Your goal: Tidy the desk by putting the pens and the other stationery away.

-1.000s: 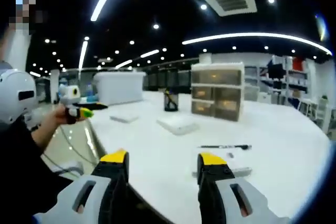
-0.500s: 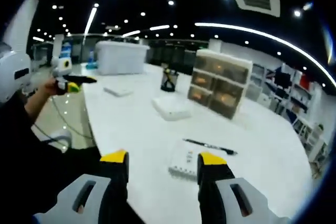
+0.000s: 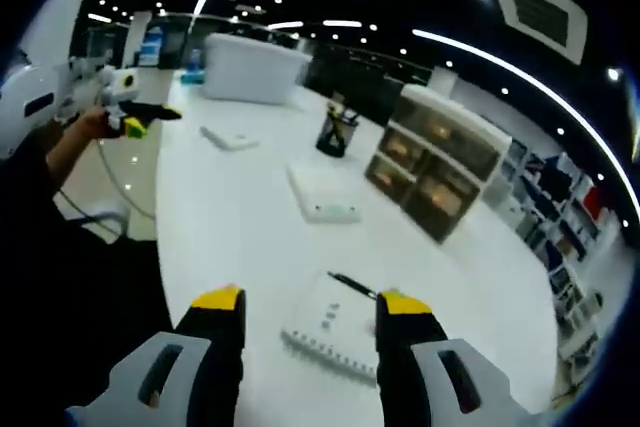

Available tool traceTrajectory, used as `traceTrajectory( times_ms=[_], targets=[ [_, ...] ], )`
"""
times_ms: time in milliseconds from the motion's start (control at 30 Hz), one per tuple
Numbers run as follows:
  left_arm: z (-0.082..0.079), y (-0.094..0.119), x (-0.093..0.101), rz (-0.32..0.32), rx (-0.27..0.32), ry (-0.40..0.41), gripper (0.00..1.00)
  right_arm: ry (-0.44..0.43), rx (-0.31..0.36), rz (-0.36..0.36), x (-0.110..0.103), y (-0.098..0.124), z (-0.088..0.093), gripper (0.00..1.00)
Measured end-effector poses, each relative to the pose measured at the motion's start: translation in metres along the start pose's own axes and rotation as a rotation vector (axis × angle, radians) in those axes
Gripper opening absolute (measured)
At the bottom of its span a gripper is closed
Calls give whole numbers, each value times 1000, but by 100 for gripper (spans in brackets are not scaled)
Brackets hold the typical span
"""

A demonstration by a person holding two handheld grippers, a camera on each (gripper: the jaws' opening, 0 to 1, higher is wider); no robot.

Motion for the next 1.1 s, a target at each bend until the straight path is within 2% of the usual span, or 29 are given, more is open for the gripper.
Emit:
traceTrajectory(
  times_ms=[267, 567, 733, 867, 1100],
  targets=[
    [2, 4, 1, 5, -8, -9, 65, 100, -105, -8, 17, -13, -6, 48],
    [3, 4, 5, 23, -15, -20, 65, 220, -243, -23, 37, -35, -4, 45],
    [5, 3, 9, 36, -20, -18, 65, 266, -291, -20, 45, -46, -7, 44],
    [5, 5, 8, 34, -27, -23, 65, 291, -314, -40, 48, -53, -12, 43],
    [2, 8, 11, 41, -38, -41, 65, 376, -393, -77, 50, -63, -12, 42]
  ],
)
Point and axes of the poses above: the point that each gripper's makers call its tool centre point, and the gripper's own axes: y roughly backward along the fingers, x roughly to its right, z roughly out of its underside, the point moved 4 cm from there along y, roughly backward along the fingers, and after that the axes turned 9 degrees about -y, right-handed, at the moved point
